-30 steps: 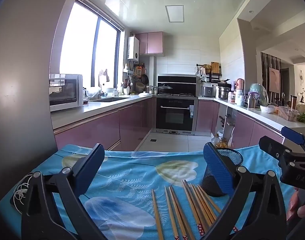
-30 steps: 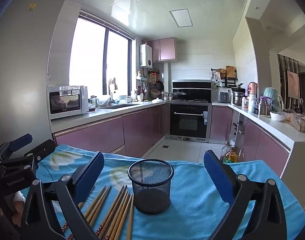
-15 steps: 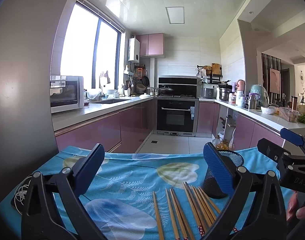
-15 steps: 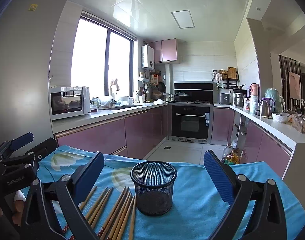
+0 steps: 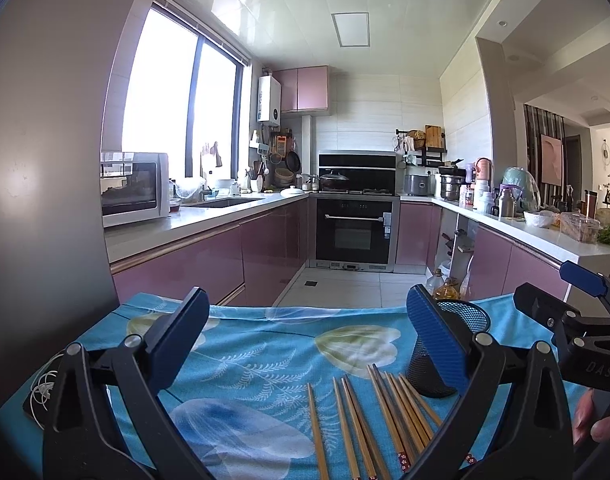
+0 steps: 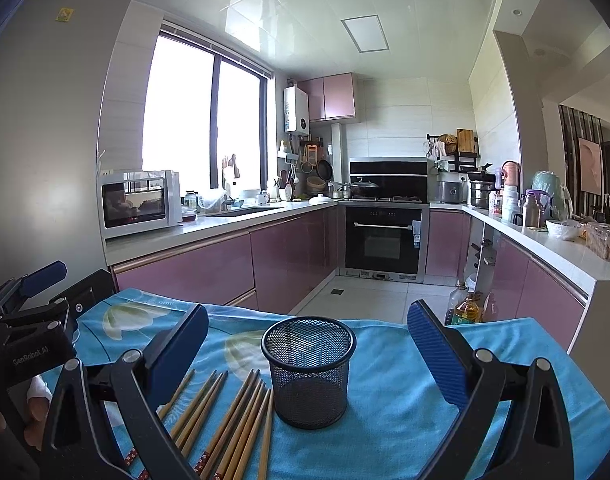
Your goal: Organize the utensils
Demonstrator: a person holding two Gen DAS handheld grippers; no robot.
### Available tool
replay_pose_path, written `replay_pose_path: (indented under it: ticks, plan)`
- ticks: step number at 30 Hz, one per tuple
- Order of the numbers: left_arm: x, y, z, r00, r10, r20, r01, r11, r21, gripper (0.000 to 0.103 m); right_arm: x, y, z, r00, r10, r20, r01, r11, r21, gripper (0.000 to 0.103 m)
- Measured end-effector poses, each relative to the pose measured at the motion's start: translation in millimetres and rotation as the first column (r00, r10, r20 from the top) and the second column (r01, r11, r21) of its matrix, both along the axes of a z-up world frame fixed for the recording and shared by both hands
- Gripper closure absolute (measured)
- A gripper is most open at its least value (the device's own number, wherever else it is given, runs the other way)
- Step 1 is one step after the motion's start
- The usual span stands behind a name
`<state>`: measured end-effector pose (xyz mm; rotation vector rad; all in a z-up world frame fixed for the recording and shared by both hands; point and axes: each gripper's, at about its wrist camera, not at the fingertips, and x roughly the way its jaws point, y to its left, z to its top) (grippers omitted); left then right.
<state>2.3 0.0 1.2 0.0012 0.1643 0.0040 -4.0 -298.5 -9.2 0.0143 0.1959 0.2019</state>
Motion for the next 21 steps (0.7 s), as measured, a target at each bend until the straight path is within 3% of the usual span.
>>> replay_pose_path:
  ticks: [21]
  plan:
    - [1.8,-1.4,-1.3,1.000,0.008,0.001,-0.008,1.000,0.009,0.005,1.3,-0.8,-0.6,1.000,0.000,-0.001,0.000,1.000,-0.003,0.006]
